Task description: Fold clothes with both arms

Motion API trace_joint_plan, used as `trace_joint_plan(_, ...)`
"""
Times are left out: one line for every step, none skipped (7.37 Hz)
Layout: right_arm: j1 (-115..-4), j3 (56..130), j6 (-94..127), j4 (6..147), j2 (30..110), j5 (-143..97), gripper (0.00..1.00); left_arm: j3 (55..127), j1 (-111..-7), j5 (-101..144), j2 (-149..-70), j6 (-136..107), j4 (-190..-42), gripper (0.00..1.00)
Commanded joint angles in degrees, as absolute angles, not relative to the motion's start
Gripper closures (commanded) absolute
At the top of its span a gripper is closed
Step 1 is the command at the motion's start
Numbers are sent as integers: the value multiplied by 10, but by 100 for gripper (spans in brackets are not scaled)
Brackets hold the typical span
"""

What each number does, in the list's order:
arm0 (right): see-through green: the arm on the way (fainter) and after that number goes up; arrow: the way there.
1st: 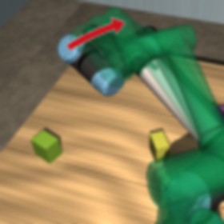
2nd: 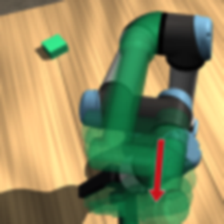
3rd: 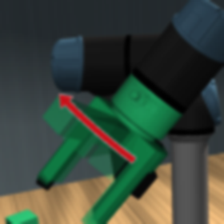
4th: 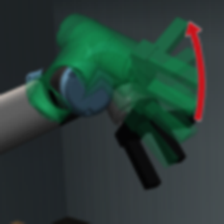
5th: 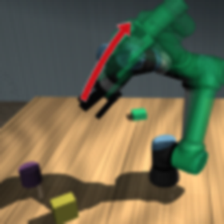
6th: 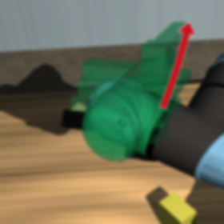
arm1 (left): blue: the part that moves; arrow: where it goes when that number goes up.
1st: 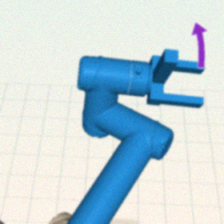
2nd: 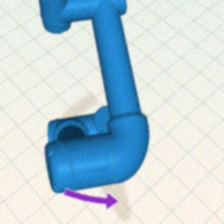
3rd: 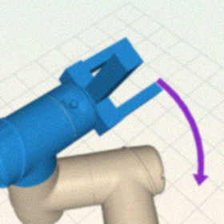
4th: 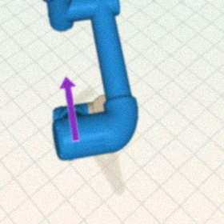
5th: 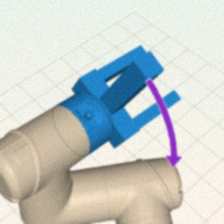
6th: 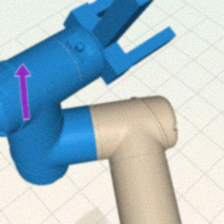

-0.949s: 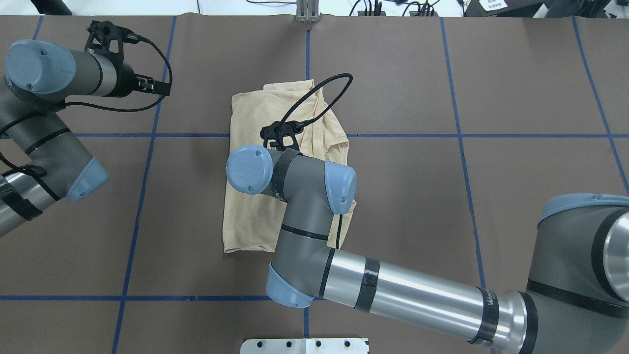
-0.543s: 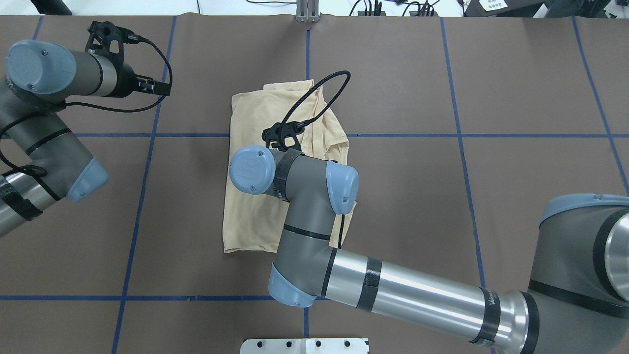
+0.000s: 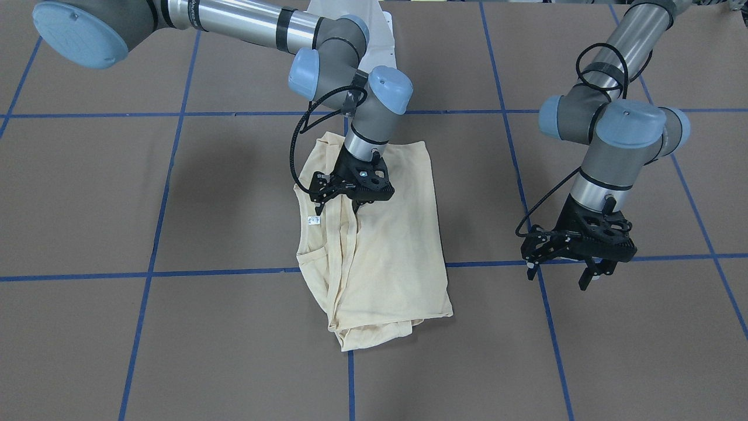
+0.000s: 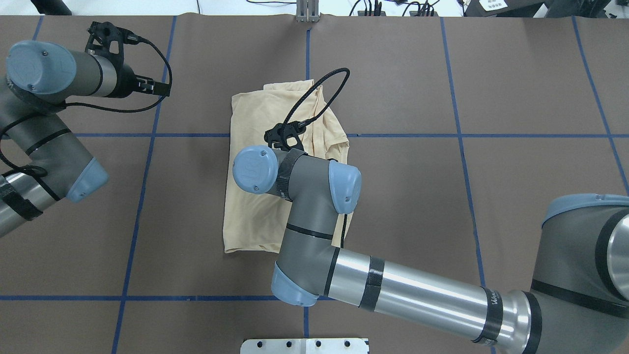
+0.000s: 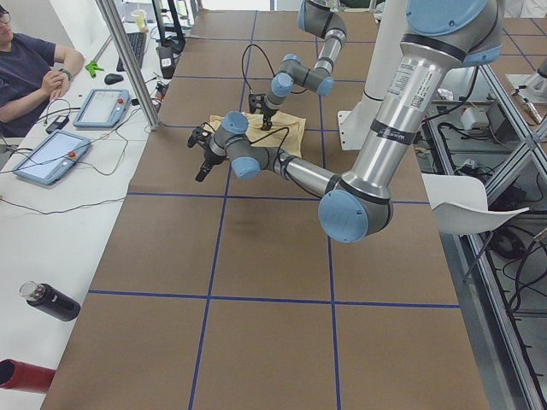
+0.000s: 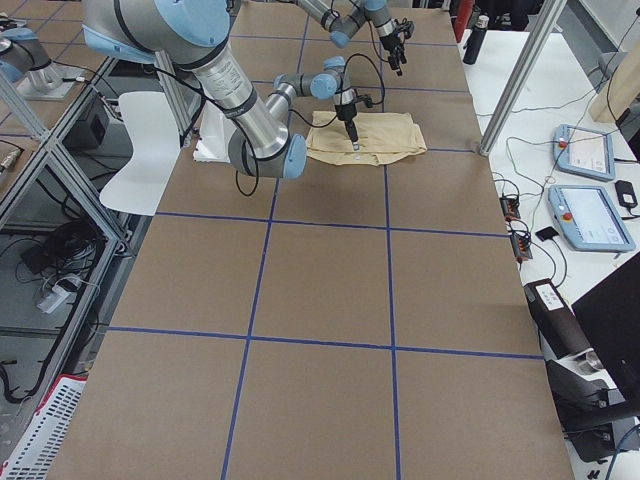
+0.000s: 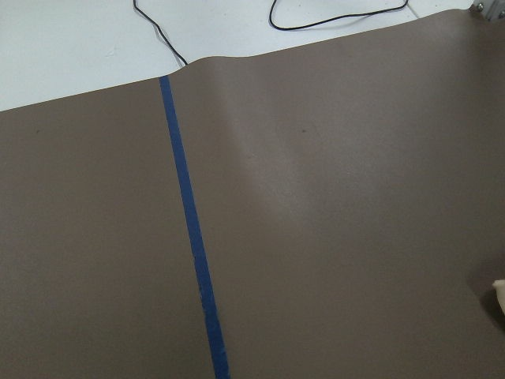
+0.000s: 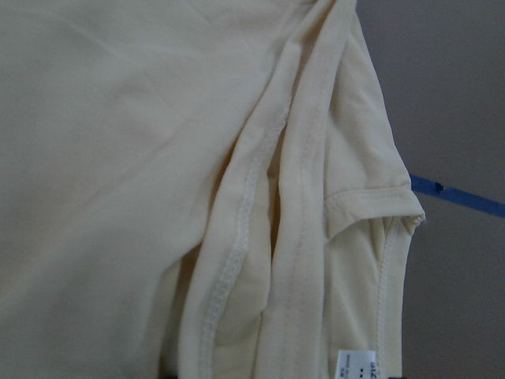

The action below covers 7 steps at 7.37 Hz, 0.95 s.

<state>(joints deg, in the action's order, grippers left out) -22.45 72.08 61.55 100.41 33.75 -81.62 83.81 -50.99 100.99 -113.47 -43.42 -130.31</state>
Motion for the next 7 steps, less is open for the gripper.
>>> trace_joint_plan(-230, 747, 593, 1009, 364, -816, 52, 838, -510, 1010, -1136, -434, -1303, 0)
trace_joint_plan(-238, 792, 571, 1026, 389, -817, 52, 838, -510, 1010, -1136, -434, -1303, 0)
trace_joint_plan(-242, 838, 556, 1042, 422, -818, 52, 838, -510, 1010, -1136, -434, -1303, 0)
trace_joint_plan(-245, 878, 547, 1042, 461, -818, 51, 838, -510, 1009, -1135, -434, -1303, 0)
trace_joint_plan(-252, 908, 543, 1045, 480, -819, 51, 838, -510, 1009, -1135, -434, -1303, 0)
trace_joint_plan(-253, 908, 542, 1042, 492, -817, 50, 838, -509, 1009, -1135, -434, -1303, 0)
trace_joint_plan(-260, 917, 537, 1039, 507, -818, 50, 839, -509, 1010, -1135, -434, -1303, 0)
